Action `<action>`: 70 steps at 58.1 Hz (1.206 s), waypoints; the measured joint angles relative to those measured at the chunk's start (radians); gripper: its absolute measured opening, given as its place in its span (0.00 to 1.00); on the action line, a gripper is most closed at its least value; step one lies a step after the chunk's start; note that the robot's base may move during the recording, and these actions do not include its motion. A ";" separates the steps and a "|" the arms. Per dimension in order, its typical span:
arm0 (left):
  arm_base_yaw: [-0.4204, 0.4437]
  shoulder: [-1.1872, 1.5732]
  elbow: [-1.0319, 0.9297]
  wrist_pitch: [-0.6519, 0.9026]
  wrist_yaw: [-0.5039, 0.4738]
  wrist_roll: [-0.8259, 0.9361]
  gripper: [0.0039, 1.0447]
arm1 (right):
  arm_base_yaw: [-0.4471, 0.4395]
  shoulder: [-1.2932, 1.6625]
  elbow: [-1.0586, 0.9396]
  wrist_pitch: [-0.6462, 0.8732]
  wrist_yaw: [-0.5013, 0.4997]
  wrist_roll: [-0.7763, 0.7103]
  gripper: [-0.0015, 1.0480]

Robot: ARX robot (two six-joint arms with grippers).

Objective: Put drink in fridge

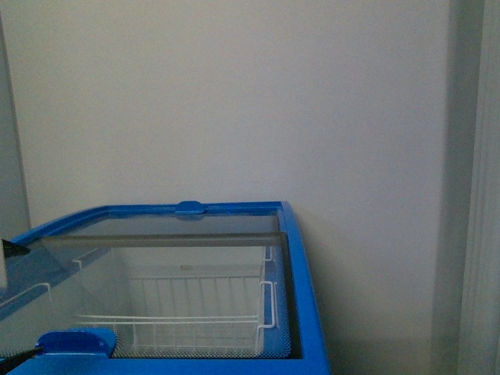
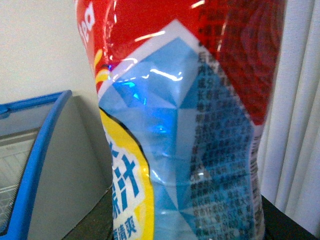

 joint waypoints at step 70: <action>-0.069 0.647 0.853 -0.238 -0.146 0.143 0.92 | 0.000 0.000 0.000 0.000 0.000 0.000 0.40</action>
